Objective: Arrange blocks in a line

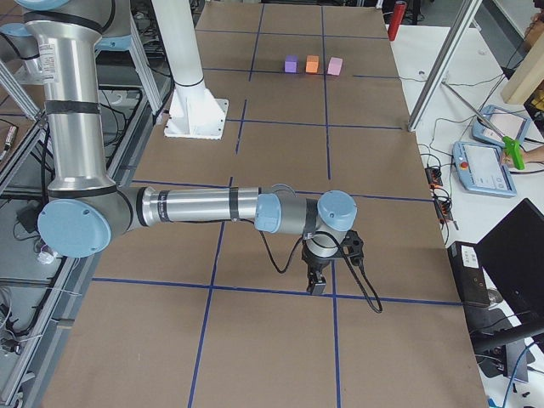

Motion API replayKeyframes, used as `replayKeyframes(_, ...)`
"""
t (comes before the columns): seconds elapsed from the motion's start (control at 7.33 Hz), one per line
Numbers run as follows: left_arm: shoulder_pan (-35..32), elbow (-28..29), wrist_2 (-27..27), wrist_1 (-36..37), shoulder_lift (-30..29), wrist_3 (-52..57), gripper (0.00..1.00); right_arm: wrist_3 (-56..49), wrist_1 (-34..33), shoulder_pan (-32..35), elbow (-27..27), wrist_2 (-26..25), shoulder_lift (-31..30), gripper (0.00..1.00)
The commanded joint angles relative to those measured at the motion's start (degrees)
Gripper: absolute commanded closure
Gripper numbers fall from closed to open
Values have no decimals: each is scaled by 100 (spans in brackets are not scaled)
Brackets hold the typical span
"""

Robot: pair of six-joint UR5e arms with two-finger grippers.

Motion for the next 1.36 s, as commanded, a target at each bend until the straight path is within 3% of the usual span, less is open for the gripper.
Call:
replayKeyframes(0.0, 236, -197, 298, 3, -190, -811, 0, 1, 0, 0, -6, 0, 0, 0)
replayKeyframes(1.23, 282, -145, 254, 134, -190, -779, 0, 1, 0, 0, 3, 0, 0, 0)
